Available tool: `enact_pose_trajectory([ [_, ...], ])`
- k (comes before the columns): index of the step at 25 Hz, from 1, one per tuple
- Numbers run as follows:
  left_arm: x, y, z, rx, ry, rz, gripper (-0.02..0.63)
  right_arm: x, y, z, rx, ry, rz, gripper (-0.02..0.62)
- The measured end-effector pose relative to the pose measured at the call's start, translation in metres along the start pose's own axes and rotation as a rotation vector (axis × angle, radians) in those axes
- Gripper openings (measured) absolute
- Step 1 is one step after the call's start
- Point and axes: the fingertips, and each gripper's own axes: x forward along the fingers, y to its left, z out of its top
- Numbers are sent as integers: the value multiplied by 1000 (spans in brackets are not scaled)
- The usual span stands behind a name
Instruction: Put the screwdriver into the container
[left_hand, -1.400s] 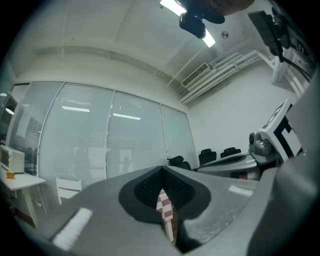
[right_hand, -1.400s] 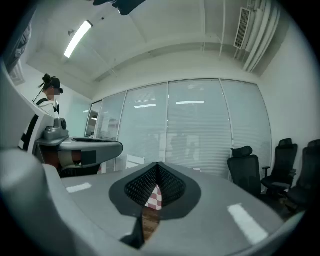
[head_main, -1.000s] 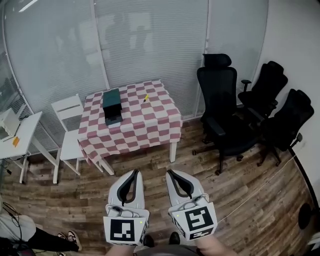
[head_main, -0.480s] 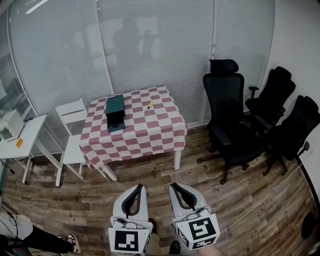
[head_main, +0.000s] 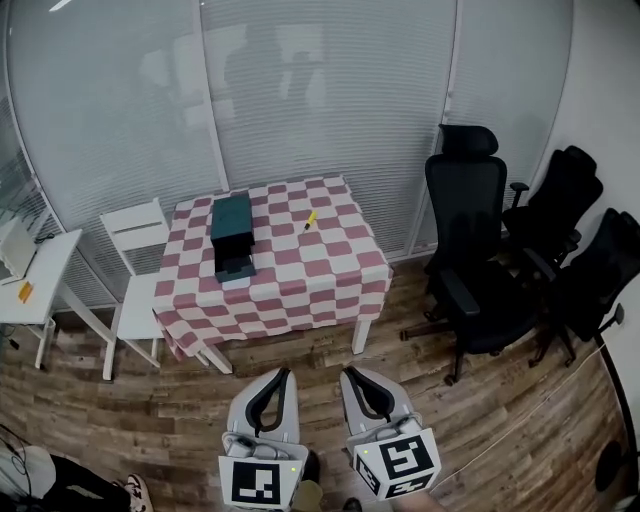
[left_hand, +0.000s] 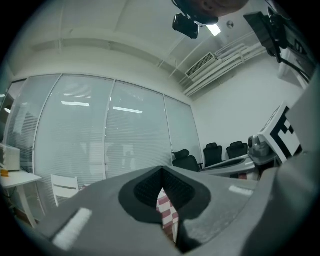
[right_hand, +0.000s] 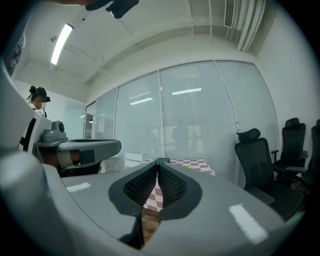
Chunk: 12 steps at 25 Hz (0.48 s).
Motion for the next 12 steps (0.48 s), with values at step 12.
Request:
enact_pose_trajectory([
  [12,90,83,-1,3,-21,-41,1,115,-24,41,-12,-43,-65,26],
])
